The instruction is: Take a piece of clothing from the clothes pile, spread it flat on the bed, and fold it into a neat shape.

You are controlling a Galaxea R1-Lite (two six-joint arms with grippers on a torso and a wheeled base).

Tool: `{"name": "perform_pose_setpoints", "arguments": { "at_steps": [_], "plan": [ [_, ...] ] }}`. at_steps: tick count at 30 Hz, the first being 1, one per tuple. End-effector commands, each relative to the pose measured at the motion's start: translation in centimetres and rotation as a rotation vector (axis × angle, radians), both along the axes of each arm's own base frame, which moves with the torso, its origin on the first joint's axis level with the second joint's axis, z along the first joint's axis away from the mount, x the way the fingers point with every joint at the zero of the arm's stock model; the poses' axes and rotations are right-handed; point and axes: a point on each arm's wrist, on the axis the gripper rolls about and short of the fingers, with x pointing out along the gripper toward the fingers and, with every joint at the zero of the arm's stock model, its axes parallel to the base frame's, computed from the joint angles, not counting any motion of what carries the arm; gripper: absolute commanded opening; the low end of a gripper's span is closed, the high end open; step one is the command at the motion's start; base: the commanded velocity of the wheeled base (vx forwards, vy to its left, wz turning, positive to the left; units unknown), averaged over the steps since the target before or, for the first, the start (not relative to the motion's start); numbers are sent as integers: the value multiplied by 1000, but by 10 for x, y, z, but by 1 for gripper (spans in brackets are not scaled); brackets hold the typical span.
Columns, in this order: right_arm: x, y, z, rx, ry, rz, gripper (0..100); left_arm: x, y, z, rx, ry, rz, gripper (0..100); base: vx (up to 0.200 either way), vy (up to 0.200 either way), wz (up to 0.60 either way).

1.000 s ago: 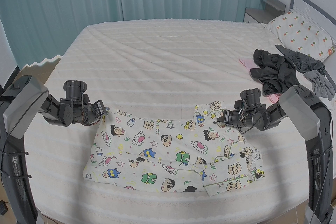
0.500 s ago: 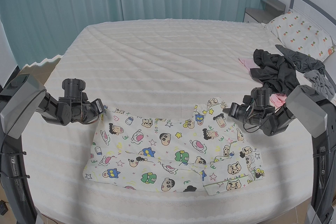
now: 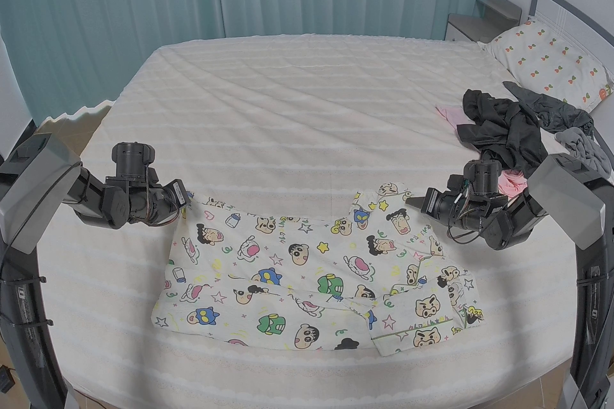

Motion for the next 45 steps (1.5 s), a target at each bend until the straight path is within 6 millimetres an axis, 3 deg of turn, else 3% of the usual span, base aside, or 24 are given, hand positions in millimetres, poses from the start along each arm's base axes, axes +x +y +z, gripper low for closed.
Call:
{"name": "perform_pose_setpoints", "arguments": {
  "at_steps": [1, 5, 11, 17, 18, 35, 45],
  "plan": [
    [0, 0, -9, -7, 18, 6, 100, 0, 0, -2, -1, 3, -1, 0, 0, 0, 0],
    [0, 8, -23, -18, 63, 24, 100, 1, 1, -5, 1, 11, 2, 0, 0, 0, 0],
    [0, 30, -22, -28, 77, 76, 100, 2, 0, -5, 2, 7, -2, 0, 0, 0, 0],
    [5, 32, -20, -31, 80, 82, 100, 3, -1, -5, 1, 6, -4, 0, 0, 0, 0],
    [4, 31, -20, -31, 82, 81, 0, 3, -2, -5, 2, 7, -6, 0, 0, 0, 0],
    [-6, 21, -13, -10, -16, 70, 0, -3, -4, 1, 79, -49, 66, 0, 0, 0, 0],
    [-4, 21, 10, 73, -107, 42, 0, -1, -11, 6, 93, -115, 50, 0, 0, 0, 0]
  ]
}}
